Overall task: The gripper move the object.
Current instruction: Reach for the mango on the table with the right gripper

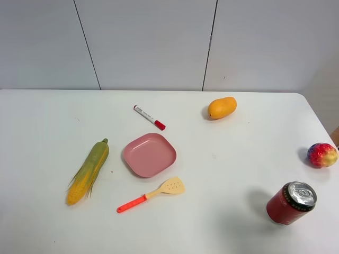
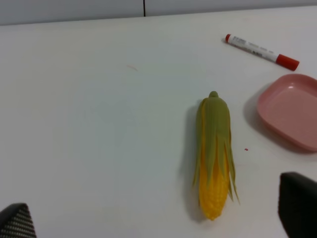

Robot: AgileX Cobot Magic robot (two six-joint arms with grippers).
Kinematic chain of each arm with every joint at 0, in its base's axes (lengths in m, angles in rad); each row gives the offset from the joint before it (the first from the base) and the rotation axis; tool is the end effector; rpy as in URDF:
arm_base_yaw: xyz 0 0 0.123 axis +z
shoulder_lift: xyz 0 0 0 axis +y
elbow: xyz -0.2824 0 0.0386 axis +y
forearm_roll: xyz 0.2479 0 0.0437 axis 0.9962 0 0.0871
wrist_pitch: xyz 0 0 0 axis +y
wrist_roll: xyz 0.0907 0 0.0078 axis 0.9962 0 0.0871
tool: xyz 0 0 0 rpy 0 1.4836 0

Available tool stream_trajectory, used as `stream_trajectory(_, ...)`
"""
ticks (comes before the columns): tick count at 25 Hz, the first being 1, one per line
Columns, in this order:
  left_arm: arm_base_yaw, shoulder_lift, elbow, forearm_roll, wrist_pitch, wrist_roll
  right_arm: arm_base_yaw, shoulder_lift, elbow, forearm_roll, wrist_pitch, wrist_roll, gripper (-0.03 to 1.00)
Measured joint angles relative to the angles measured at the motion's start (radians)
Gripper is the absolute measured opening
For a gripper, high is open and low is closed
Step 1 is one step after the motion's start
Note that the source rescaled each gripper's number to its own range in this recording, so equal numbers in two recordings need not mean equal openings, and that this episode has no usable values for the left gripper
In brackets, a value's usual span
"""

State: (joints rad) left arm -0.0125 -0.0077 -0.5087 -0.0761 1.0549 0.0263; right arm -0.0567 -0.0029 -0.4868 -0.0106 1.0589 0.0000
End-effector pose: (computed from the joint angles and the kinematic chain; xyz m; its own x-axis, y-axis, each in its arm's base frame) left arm -0.0070 -0.0059 0.2802 -0.4358 -0.0058 -0.9000 0.0671 0.9970 -0.0389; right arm -0.0037 -0.0006 0.2736 -0.4631 0.0211 -0.8860 0.0624 0.9980 -0.0089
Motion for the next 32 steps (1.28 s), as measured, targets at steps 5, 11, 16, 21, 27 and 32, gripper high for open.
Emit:
stream_trajectory(5,0.0,0.0,0.0,0.0,0.0,0.0,0.0,0.023,-0.005,0.002,0.0,0.0,1.0)
stream_trajectory(11,0.0,0.0,0.0,0.0,0.0,0.0,0.017,0.346,-0.161,-0.01,-0.133,0.0,1.0)
stream_trajectory(16,0.0,0.0,0.0,0.0,0.0,0.0,0.034,0.767,-0.427,-0.004,-0.173,-0.007,1.0)
stream_trajectory(21,0.0,0.0,0.0,0.0,0.0,0.0,0.034,1.174,-0.699,0.078,-0.147,-0.046,1.0)
stream_trajectory(27,0.0,0.0,0.0,0.0,0.0,0.0,0.034,1.534,-0.999,0.21,-0.112,0.011,1.0)
stream_trajectory(32,0.0,0.0,0.0,0.0,0.0,0.0,0.034,1.732,-1.12,0.249,-0.083,0.185,1.0)
